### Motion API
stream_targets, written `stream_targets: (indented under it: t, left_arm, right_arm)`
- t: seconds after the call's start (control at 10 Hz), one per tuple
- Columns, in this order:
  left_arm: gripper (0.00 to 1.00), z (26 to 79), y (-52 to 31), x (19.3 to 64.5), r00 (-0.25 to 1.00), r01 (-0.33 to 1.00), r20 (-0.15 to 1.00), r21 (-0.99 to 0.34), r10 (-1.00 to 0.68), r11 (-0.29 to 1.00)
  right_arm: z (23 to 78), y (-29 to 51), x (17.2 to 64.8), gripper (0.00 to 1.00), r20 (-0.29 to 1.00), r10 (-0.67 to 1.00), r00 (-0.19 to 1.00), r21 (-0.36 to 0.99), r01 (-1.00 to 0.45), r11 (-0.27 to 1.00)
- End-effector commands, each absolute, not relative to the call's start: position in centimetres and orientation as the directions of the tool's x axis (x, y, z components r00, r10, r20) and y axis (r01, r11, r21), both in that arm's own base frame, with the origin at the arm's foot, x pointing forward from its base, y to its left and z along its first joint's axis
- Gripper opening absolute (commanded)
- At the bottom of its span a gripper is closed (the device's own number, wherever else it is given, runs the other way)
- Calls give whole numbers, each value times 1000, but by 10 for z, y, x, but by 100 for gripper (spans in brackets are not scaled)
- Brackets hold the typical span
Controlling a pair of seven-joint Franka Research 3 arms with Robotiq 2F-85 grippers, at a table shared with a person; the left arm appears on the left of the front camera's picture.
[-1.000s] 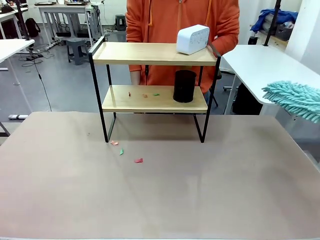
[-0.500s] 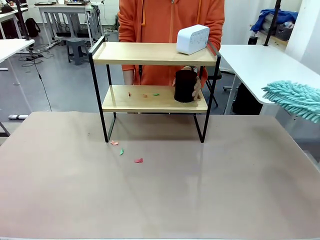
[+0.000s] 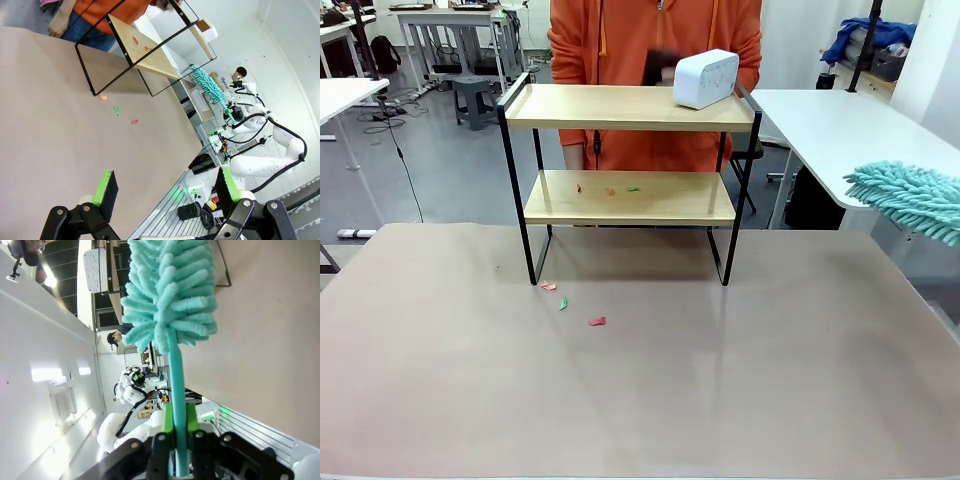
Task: Clean the shelf.
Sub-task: Clean the remaining tier of the Shelf with the Duster once objects are removed.
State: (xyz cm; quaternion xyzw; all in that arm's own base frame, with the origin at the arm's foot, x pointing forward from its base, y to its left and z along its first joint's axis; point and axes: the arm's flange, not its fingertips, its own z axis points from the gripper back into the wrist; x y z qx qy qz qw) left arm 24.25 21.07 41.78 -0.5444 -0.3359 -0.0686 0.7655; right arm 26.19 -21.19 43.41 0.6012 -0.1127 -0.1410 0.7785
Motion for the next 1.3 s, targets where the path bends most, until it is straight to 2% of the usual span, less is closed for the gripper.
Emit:
stream_targets:
  t: [0.0,0.3,0.5,0.7,0.9,1.0,1.1,1.2]
  left_arm:
    - [100,419,209,242,747,496,611,-775,262,392]
    - [100,419,209,242,747,496,611,-775,262,392]
    - [100,419,209,242,747,496,611,-775,262,392]
    - [100,419,209,242,747,496,611,-775,262,392]
    - [100,419,209,242,747,496,611,-775,262,392]
    - [100,419,209,242,747,496,611,-775,262,392]
    - [100,419,209,242,747,496,611,-775,262,392]
    - [100,419,209,242,747,496,611,-775,262,392]
  right_arm:
    - [448,-200,253,0,44,-361,931,957,64,282]
    - [481,-136,220,0,233,-168,958,862,-123,491]
    - [490,-67,225,0,339,5,941,784,-286,550]
    - [489,20,247,0,357,177,917,714,-390,582]
    - [486,74,253,0,341,281,897,658,-441,610]
    - [484,79,251,0,314,298,902,667,-433,607]
    - [487,62,251,0,328,249,911,663,-409,627]
    - [510,78,267,0,299,312,902,669,-431,606]
